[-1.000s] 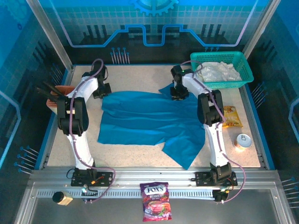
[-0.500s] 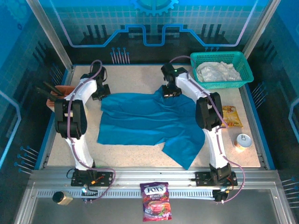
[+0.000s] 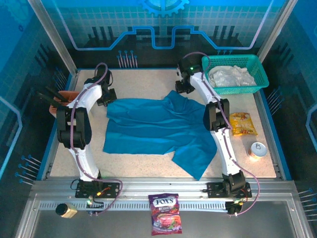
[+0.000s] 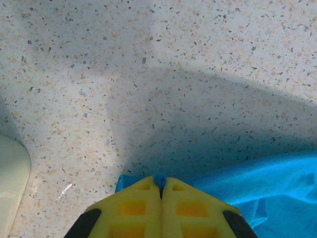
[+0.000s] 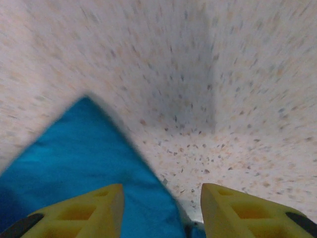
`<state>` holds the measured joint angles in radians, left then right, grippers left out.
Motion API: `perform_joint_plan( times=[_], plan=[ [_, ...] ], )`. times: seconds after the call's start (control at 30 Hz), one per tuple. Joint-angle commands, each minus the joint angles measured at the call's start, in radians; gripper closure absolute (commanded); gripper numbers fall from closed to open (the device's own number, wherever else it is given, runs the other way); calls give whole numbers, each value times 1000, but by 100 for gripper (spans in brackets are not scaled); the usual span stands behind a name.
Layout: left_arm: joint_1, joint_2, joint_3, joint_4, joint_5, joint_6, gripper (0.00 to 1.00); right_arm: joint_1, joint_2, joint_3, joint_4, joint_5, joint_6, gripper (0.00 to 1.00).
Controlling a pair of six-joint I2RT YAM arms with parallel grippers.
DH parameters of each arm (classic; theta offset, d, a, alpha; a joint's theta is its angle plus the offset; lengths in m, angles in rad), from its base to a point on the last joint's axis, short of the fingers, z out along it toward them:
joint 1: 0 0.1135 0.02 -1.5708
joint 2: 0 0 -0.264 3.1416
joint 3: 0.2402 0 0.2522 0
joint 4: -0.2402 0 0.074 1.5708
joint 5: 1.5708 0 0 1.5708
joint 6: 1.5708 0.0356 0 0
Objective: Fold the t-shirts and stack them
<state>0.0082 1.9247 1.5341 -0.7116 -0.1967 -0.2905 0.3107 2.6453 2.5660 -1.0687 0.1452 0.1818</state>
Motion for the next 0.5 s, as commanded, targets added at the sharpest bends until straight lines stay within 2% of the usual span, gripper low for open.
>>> perform_joint_plan(
  times=[0.0, 0.13, 0.33, 0.47],
  plan=[
    [-5, -38, -15, -2, 8, -25, 100, 1, -10, -26, -45, -30, -1, 57],
    [-8, -44, -22, -2, 19, -32, 100, 0, -66, -161, -33, -6, 46, 65],
    [-10, -64, -48, 7, 16, -31, 100, 5, -267, -526, 101, -4, 129, 89],
    [-10, -73, -68, 16, 19, -31, 100, 11, -404, -733, 179, -1, 196, 92]
  ],
)
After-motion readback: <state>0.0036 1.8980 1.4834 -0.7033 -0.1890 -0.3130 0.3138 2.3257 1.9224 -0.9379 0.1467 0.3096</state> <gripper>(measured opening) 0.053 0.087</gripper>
